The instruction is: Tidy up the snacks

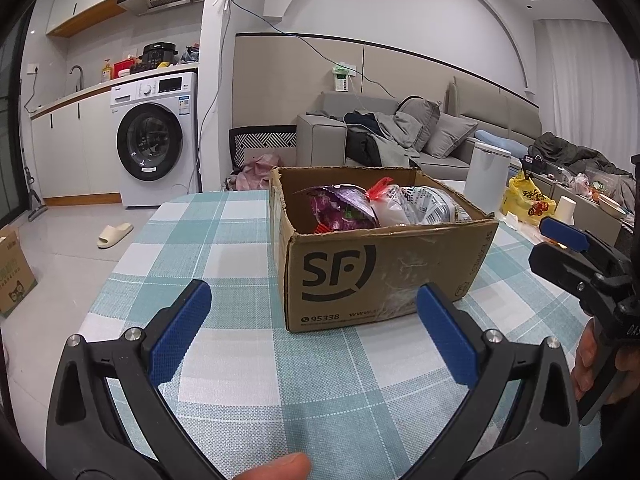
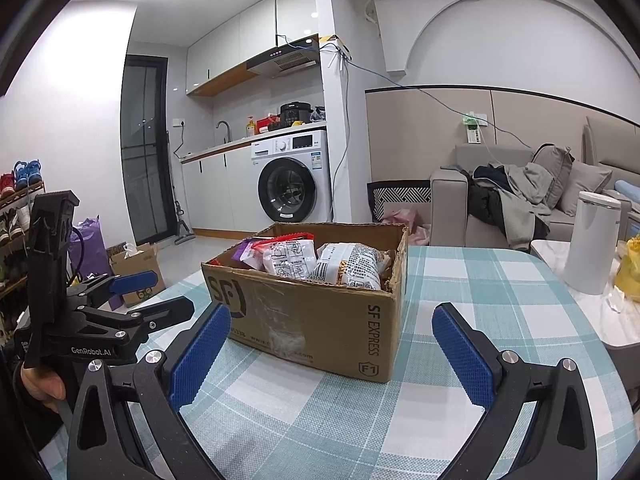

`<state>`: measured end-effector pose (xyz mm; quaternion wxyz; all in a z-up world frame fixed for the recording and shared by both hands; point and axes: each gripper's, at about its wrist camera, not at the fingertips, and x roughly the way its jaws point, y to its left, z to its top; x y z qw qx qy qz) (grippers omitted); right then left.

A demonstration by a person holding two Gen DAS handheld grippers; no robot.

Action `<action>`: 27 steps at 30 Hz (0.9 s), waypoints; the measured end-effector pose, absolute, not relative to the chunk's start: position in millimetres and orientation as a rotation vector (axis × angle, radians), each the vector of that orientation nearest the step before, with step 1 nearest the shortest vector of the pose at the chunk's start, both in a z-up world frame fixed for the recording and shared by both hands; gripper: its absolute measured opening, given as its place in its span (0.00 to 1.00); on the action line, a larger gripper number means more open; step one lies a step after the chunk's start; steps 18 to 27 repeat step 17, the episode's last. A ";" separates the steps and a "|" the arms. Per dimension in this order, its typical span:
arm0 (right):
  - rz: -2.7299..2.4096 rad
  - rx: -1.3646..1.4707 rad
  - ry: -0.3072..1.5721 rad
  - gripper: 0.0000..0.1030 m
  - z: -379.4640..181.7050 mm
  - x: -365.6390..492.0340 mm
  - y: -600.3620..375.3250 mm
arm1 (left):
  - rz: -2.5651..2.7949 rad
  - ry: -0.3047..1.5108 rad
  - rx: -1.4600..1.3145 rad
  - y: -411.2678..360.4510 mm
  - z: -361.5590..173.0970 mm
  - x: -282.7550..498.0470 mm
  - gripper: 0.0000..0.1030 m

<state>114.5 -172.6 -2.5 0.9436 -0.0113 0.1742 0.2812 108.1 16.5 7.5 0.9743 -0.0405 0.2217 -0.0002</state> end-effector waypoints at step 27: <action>0.579 -0.035 0.350 1.00 -4.5 114.2 -170.9 | -0.022 0.408 -0.082 16.2 9.8 99.6 0.99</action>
